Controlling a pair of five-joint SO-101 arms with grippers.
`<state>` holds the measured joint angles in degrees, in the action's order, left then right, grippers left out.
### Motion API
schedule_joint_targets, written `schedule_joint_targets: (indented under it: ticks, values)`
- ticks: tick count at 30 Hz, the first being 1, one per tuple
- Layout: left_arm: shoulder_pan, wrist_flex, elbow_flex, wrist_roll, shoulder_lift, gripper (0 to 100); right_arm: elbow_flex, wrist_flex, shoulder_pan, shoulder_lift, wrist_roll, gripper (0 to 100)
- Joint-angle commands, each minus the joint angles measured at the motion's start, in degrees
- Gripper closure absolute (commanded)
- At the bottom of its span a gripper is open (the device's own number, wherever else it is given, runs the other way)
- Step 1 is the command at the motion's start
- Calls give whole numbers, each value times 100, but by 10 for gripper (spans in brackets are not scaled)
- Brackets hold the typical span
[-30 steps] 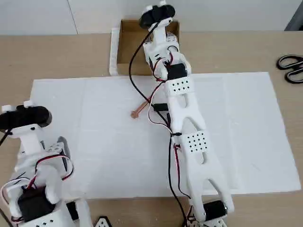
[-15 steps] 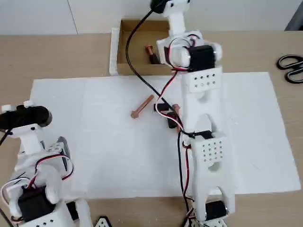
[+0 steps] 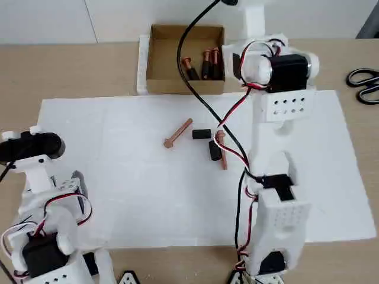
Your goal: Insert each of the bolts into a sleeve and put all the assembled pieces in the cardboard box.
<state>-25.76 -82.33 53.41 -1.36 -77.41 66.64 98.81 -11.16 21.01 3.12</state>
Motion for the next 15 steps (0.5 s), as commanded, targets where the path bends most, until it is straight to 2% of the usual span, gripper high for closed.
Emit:
schedule_joint_targets:
  ticks: [1,7,15]
  values:
    - [0,123,-22,-35,-44,848,-2013,31,-31,-1323,26,772]
    - [0,123,-22,-35,-44,848,-3991,4,-57,-1895,0,770]
    - [0,132,-4,-35,-44,848,-4800,-101,-145,-1437,-607,771]
